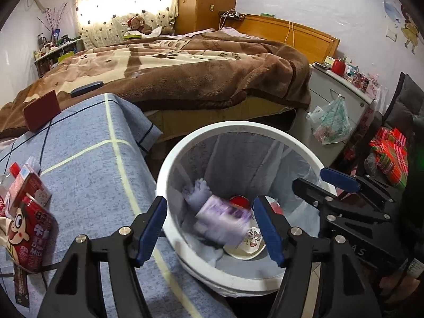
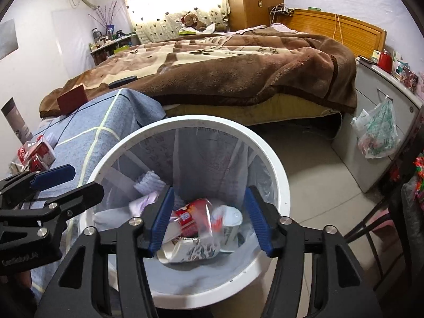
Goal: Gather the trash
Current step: 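Carry the juice box and jelly cup over the wastebasket and open both tools, then move both open tools back over the table toward the remaining trash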
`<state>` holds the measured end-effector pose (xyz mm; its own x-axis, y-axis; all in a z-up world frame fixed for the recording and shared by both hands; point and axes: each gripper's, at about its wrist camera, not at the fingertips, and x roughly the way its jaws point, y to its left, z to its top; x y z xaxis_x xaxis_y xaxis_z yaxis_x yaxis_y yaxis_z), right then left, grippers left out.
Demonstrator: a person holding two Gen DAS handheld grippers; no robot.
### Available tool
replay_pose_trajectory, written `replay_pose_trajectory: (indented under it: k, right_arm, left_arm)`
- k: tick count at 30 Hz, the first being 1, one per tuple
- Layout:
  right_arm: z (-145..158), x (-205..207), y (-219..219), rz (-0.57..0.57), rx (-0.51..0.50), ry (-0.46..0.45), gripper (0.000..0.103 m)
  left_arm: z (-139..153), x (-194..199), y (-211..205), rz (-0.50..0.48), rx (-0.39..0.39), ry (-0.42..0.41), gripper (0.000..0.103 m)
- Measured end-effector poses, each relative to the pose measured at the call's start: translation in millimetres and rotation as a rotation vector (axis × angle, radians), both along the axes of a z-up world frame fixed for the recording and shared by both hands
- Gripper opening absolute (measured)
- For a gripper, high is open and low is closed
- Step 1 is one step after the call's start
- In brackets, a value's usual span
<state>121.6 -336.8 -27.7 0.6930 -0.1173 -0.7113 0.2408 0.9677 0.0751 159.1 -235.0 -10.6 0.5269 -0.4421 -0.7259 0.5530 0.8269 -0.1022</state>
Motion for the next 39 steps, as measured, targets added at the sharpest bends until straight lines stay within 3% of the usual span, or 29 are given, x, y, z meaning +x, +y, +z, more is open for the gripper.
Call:
replay_pose_trajectory:
  k: [21, 39]
  right_arm:
    - [18.2, -6.6, 32.7, 0.045, -0.004, -0.071, 0.058]
    - [24.6, 3.3, 96.5, 0.167, 0.012, -0.1, 0.058]
  left_arm:
    - [16.0, -13.1, 70.7, 0.123, -0.049, -0.036, 0.07]
    - [18.6, -20.0, 187.9, 0.362, -0.059, -0.079, 0.071]
